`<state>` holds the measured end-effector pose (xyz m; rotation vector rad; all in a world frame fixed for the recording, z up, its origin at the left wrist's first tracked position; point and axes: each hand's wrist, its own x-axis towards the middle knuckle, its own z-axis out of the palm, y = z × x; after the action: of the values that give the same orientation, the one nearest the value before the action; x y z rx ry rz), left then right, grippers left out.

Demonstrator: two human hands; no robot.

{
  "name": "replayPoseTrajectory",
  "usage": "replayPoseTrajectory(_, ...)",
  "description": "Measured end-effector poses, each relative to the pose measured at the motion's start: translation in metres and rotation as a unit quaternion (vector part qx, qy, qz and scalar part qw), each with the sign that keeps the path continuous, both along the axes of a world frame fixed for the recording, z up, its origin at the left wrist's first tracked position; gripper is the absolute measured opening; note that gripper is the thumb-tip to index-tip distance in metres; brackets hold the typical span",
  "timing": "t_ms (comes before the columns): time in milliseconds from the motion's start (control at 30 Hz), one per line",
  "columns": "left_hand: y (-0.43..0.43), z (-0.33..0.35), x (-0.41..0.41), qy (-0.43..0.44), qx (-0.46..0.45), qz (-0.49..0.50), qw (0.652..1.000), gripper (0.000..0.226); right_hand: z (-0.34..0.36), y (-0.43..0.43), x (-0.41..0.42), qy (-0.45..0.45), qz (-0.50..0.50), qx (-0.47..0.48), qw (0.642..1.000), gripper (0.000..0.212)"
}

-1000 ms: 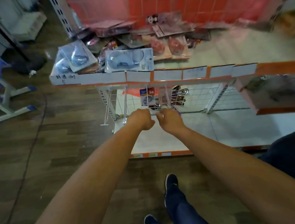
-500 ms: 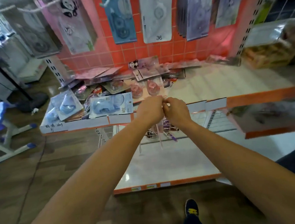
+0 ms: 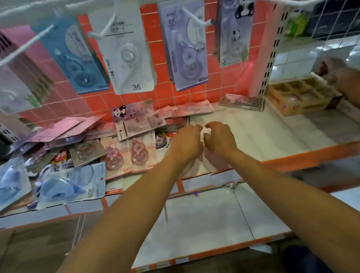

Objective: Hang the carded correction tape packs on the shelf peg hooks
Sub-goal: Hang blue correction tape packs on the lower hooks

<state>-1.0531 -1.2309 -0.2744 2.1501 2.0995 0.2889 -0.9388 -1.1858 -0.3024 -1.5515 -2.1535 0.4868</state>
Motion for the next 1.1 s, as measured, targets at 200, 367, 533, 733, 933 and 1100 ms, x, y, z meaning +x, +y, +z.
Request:
replayPoseTrajectory(200, 0.045, -0.002, 0.019, -0.016, -0.032, 0.020, 0.999, 0.049, -0.013, 0.064, 0.032, -0.056, -0.047, -0.001, 0.997, 0.042)
replayPoseTrajectory(367, 0.071, -0.002, 0.024, -0.030, -0.023, 0.004, 0.999, 0.050, -0.005, 0.110, 0.051, -0.088, -0.080, 0.024, 0.993, 0.038)
replayPoseTrajectory(533, 0.084, -0.005, 0.028, -0.009, -0.031, 0.013, 0.999, 0.050, -0.003, 0.147, 0.061, -0.128, -0.071, 0.037, 0.989, 0.039)
replayPoseTrajectory(733, 0.089, -0.014, 0.032, -0.020, -0.028, 0.015, 0.999, 0.051, -0.011, 0.164, 0.064, -0.166, -0.075, 0.000, 0.983, 0.046)
replayPoseTrajectory(933, 0.093, -0.012, 0.039, -0.007, -0.047, 0.011, 0.999, 0.054, -0.017, 0.153, 0.060, -0.183, -0.076, -0.002, 0.980, 0.050)
replayPoseTrajectory(1100, 0.085, -0.012, 0.047, 0.031, -0.062, 0.023, 0.997, 0.051, -0.021, 0.133, 0.055, -0.190, -0.091, 0.049, 0.976, 0.036)
